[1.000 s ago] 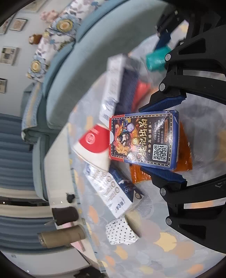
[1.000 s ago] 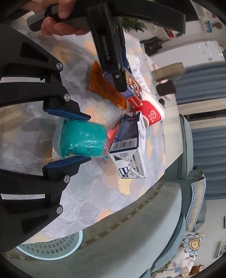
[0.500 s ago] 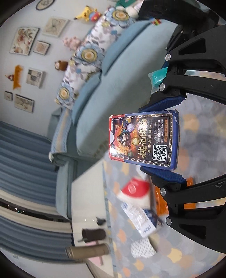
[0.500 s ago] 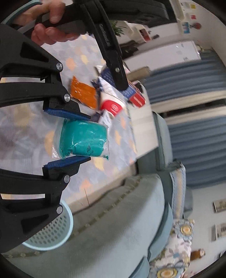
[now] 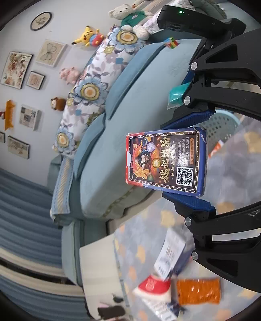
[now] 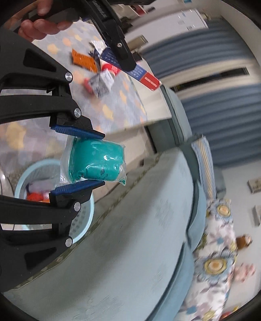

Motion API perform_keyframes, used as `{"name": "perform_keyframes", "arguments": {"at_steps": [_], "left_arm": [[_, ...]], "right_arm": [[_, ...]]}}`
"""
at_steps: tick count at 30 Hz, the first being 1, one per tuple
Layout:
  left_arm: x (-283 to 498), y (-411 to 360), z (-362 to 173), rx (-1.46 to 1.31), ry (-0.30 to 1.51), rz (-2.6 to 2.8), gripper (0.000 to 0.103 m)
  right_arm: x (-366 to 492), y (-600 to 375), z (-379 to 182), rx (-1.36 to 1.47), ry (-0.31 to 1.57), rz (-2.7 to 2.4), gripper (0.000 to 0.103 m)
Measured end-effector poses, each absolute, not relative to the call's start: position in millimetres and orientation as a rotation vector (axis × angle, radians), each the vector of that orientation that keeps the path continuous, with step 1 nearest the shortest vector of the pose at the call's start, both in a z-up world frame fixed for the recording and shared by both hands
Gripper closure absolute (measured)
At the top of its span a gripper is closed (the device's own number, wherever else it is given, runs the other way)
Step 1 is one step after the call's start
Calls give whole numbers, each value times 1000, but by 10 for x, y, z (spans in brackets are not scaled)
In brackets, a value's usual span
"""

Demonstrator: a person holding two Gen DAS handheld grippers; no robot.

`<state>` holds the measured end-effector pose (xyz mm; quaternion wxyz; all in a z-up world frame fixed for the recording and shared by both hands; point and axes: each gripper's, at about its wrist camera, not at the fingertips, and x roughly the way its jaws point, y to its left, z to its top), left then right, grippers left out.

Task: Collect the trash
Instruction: 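Carry card box and teal packet to the wastebasket and release both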

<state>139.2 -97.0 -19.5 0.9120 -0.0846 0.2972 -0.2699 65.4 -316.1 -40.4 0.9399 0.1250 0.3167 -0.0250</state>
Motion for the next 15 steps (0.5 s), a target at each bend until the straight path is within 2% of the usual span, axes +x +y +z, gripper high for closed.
{"name": "perform_keyframes", "arguments": {"at_steps": [15], "left_arm": [[1625, -1765, -867, -98, 809, -606, 45]], "right_arm": [[695, -3911, -1116, 370, 858, -215, 65]]}}
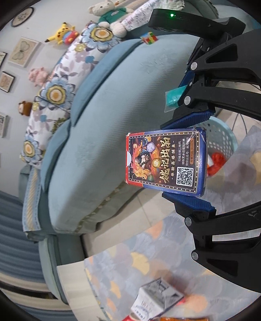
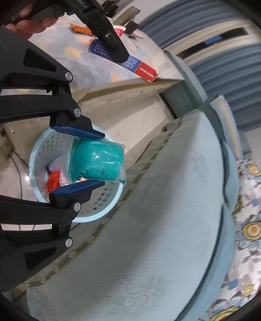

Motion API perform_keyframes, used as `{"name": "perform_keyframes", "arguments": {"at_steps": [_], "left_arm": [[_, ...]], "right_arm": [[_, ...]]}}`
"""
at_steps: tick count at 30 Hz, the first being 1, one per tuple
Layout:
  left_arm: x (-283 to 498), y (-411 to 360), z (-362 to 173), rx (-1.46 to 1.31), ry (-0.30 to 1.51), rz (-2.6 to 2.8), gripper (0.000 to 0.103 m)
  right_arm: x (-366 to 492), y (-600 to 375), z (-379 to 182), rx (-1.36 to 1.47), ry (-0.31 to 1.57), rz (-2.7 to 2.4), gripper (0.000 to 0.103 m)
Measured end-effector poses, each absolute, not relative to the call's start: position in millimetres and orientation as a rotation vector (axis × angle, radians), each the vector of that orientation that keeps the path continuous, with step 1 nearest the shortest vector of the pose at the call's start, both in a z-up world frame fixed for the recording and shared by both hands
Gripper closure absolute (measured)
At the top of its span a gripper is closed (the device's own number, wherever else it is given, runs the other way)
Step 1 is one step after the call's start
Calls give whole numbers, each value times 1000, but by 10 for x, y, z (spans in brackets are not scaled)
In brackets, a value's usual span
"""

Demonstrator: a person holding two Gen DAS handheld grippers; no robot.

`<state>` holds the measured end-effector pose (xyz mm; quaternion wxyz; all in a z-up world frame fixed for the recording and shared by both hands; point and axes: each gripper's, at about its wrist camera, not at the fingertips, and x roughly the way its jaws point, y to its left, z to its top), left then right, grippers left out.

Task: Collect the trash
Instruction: 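Carry card box and teal packet to the wastebasket and release both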

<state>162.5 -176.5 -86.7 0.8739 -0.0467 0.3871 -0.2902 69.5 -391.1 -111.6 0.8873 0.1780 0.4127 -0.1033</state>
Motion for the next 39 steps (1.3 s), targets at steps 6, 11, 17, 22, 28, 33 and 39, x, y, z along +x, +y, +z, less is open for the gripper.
{"name": "perform_keyframes", "arguments": {"at_steps": [6, 11, 17, 22, 28, 33, 39], "left_arm": [[1688, -1895, -1035, -74, 866, -617, 44], [1684, -1886, -1005, -76, 850, -632, 45], [1666, -1865, -992, -66, 844, -627, 45], [1666, -1773, -964, -75, 834, -623, 45], [1633, -1658, -913, -74, 815, -618, 45], [1556, -1486, -741, -95, 768, -612, 44], [1445, -1068, -377, -166, 660, -577, 43]], "right_arm": [[706, -3961, -1283, 387, 900, -233, 64], [735, -3961, -1324, 384, 909, -232, 64], [777, -3985, -1361, 386, 920, -247, 61], [763, -4043, -1379, 415, 912, -265, 39], [729, -3969, -1229, 410, 865, -227, 39], [729, -3753, -1002, 373, 805, -156, 39], [765, -3328, -722, 298, 740, -61, 39]]}}
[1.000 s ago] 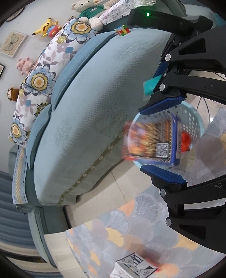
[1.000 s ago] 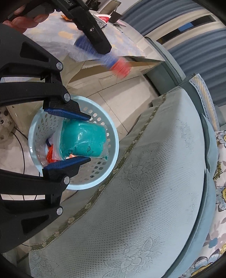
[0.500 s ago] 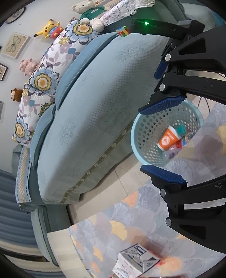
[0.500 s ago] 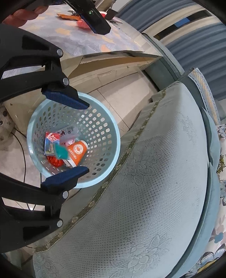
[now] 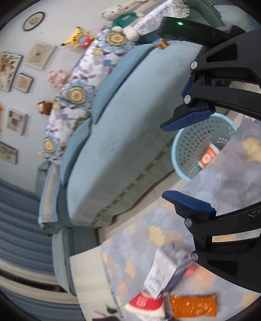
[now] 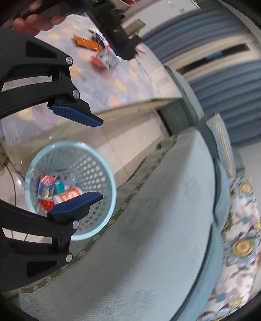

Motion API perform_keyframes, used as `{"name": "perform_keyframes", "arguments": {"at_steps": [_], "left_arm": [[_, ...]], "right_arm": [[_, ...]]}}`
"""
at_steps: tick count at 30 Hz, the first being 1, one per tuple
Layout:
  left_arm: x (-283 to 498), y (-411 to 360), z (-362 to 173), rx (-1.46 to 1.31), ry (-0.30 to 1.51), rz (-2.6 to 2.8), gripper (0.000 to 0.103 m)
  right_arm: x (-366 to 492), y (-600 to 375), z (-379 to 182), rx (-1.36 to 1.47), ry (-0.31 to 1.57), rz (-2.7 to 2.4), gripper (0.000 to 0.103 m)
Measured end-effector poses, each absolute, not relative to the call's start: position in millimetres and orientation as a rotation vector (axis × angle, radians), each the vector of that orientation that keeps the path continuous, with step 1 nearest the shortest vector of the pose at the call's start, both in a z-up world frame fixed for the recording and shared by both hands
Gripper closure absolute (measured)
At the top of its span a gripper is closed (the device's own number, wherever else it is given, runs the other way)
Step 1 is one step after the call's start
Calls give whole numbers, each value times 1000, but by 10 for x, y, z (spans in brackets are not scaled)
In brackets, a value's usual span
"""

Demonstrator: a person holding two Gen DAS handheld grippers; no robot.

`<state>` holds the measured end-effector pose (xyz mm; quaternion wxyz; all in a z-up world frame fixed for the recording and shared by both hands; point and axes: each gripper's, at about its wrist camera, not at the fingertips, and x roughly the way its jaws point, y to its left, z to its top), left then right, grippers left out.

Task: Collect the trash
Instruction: 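Carry card box and teal packet to the wastebasket and release both, then grasp the orange snack wrapper with the left tool while the right tool grasps the milk carton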

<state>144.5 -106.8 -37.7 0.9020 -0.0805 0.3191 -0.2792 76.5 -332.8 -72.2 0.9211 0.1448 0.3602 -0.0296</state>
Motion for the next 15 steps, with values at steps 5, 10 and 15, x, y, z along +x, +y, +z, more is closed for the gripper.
{"name": "perform_keyframes", "arguments": {"at_steps": [5, 10, 15], "left_arm": [[1453, -596, -145, -230, 605, -499, 41], [1470, -84, -11, -166, 588, -360, 30], [1480, 530, -155, -132, 627, -221, 29]], "right_arm": [[930, -2851, -552, 237, 717, 42, 39], [1180, -2365, -417, 170, 717, 139, 39], [1421, -1896, -339, 96, 715, 234, 39]]}}
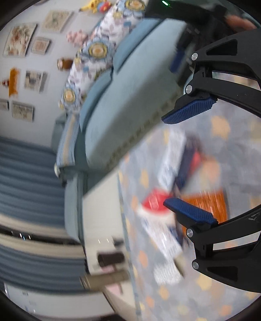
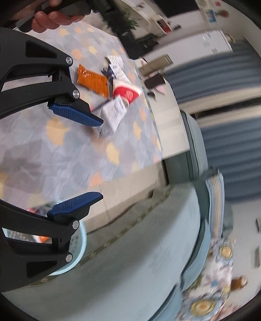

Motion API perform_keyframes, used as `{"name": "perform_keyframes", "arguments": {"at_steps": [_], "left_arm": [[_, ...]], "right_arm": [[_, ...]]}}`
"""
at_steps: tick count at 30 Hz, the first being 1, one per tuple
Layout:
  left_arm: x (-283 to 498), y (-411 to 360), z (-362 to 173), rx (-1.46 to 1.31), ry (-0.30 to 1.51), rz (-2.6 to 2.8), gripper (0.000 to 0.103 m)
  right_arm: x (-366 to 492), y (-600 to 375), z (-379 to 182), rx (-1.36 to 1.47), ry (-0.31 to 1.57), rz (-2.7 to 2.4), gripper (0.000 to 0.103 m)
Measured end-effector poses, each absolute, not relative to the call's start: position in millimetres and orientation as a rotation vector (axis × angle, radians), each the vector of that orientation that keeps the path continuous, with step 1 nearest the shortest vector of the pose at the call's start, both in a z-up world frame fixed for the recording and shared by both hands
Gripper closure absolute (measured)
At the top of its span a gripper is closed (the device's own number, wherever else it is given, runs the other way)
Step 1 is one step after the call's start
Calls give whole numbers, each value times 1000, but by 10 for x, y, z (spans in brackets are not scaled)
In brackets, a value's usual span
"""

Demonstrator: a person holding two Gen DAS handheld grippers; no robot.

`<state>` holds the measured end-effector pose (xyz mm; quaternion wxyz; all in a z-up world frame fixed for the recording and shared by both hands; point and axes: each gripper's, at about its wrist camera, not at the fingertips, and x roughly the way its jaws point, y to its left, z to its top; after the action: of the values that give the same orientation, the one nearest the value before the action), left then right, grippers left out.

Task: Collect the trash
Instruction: 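Grasp the orange snack wrapper with the left tool while the right tool grasps the milk carton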

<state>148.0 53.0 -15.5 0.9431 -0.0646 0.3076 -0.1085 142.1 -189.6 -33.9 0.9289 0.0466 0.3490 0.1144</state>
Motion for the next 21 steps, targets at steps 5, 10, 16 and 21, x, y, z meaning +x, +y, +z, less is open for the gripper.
{"name": "perform_keyframes", "arguments": {"at_steps": [5, 10, 16, 21], "left_arm": [[1598, 1142, -561, -183, 732, -137, 29], [1750, 1391, -1047, -268, 843, -135, 29], [1882, 1286, -1310, -220, 898, -133, 25], [1932, 1090, -1380, -111, 914, -102, 24]], "right_arm": [[1760, -1366, -378, 7, 741, 318, 29], [2071, -1039, -546, -93, 781, 340, 26], [2432, -925, -765, -133, 881, 390, 19], [2487, -801, -930, -143, 955, 480, 19]]}}
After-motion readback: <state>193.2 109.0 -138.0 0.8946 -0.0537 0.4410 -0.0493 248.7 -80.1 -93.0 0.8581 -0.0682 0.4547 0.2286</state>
